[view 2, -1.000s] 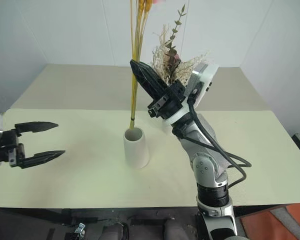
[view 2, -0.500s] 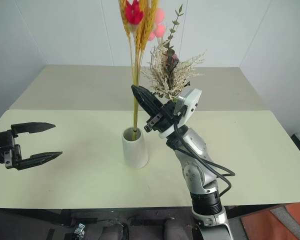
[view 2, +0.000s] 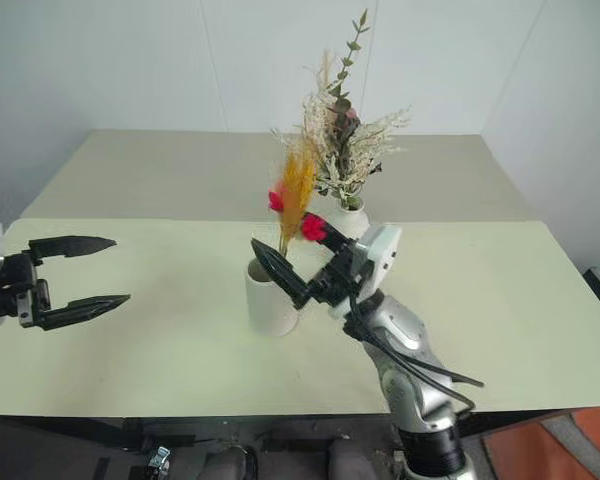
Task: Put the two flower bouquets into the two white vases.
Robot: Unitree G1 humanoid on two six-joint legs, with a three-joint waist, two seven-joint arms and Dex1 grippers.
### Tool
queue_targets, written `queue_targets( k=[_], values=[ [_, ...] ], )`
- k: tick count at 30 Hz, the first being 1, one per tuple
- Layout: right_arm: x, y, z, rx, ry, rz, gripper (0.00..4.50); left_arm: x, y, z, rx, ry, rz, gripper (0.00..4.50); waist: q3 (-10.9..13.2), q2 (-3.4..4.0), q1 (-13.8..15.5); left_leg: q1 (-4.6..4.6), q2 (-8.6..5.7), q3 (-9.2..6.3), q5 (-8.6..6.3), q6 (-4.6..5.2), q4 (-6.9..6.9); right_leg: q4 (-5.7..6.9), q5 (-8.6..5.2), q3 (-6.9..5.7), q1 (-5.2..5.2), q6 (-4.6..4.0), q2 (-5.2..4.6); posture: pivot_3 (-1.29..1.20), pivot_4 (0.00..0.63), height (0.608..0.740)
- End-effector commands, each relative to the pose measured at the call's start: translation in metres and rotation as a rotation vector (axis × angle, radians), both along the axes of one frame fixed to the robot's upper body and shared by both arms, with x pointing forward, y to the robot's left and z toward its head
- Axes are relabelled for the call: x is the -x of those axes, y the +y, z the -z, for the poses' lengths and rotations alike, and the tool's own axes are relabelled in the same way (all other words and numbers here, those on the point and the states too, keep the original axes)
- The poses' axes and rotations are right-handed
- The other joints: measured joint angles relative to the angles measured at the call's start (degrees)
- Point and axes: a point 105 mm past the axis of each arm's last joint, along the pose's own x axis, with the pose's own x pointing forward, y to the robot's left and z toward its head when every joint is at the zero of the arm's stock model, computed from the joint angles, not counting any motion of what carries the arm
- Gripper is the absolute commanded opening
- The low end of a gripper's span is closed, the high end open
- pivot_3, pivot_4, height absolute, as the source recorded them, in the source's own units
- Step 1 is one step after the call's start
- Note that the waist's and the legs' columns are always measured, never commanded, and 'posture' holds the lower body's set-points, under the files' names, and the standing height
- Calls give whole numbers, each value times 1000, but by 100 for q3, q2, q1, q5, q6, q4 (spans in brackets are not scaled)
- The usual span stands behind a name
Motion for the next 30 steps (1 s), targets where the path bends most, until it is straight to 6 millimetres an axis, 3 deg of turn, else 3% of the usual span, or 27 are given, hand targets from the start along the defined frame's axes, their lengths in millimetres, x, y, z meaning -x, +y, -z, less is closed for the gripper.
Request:
queue_targets(
  k=[1,7,15,18,23,30],
  values=[
    [9,-34,-9,49,-39,106,4475,-2,-3,-6,-23,-38,8,4500,0,-1,17,-1,-1,1,0,0,0,-1,0,0,0,0,-1,0,150,740],
    [19,-109,-10,278,-49,274,4475,-8,-7,-5,-24,-39,25,4500,0,-1,98,6,-1,2,0,0,0,1,-18,2,4,30,1,0,150,740],
    [41,-184,-53,629,-39,397,4475,-14,-8,-7,-31,-40,45,4500,0,-2,103,21,-1,4,0,1,-3,-2,-23,8,18,35,2,0,150,740],
    [52,-200,-51,795,-29,389,4475,-16,-7,-7,-34,-43,39,4500,-2,-5,110,22,-2,4,0,1,-2,-9,-25,7,25,37,1,0,150,740],
    [57,-225,-43,898,43,474,4475,-14,-8,-8,-36,-42,34,4500,-3,-7,100,37,-5,6,0,0,1,-12,-27,10,40,35,-2,0,150,740],
    [58,-216,-23,938,85,456,4475,-12,-6,-16,-30,-54,22,4500,-3,-7,93,71,-4,6,-1,-1,-1,-16,-47,10,73,6,-3,0,150,740]
  ],
)
